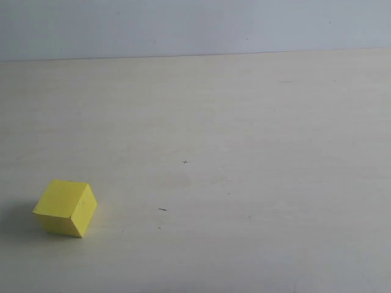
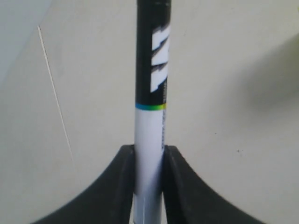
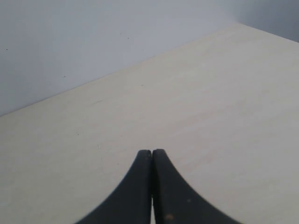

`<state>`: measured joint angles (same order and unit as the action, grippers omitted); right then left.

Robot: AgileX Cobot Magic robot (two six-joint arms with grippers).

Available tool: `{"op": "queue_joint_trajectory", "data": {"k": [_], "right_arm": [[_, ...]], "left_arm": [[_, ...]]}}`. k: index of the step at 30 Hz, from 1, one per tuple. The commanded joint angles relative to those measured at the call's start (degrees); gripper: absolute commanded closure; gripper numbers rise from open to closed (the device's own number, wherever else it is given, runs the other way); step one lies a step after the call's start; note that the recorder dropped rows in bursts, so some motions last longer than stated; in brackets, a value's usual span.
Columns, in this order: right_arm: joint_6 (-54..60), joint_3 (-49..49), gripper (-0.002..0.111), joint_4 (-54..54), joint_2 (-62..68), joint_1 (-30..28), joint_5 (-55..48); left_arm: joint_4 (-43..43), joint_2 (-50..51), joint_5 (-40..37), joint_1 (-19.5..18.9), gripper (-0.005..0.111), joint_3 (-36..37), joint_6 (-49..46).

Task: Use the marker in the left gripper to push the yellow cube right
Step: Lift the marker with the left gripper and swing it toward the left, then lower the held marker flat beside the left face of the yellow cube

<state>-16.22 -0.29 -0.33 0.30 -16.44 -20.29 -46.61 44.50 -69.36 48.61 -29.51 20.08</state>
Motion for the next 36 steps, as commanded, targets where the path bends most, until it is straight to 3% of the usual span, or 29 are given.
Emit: {"op": "queue_joint_trajectory", "data": {"k": [1, 6, 9, 13, 18, 21, 24, 27, 31, 36], "right_arm": [[0.0, 0.3, 0.108, 0.0, -0.3, 0.2, 0.4], [0.0, 0.3, 0.108, 0.0, -0.3, 0.2, 0.4], [0.0, 0.3, 0.108, 0.0, -0.3, 0.2, 0.4], [0.0, 0.3, 0.108, 0.0, -0.3, 0.2, 0.4], [0.0, 0.3, 0.108, 0.0, -0.3, 0.2, 0.4], [0.0, 0.3, 0.108, 0.0, -0.3, 0.2, 0.4], [0.0, 0.3, 0.108, 0.0, -0.3, 0.2, 0.4], [0.0, 0.3, 0.108, 0.0, -0.3, 0.2, 0.4], [0.0, 0.3, 0.108, 0.0, -0.3, 0.2, 0.4], [0.0, 0.3, 0.108, 0.0, -0.3, 0.2, 0.4]], "left_arm": [[-1.2, 1.8, 0.5, -2.4, 0.107, -1.1, -12.3], [0.3, 7.1, 4.4, -14.7, 0.107, -4.4, -18.4], [10.1, 11.1, 9.6, -22.8, 0.107, -6.9, -26.2], [25.0, 18.8, 11.6, -29.5, 0.107, -7.3, -44.8], [16.9, 28.6, 12.1, -35.6, 0.107, -7.3, -46.9], [9.6, 32.3, 12.8, -37.4, 0.107, -7.3, -47.3], [7.7, 35.1, 14.8, -37.5, 0.107, -7.3, -50.4], [12.5, 37.3, 20.2, -37.7, 0.107, -7.3, -54.5], [21.6, 40.0, 22.1, -37.8, 0.107, -7.3, -68.0], [20.1, 41.7, 21.8, -38.7, 0.107, -7.3, -73.6]]}}
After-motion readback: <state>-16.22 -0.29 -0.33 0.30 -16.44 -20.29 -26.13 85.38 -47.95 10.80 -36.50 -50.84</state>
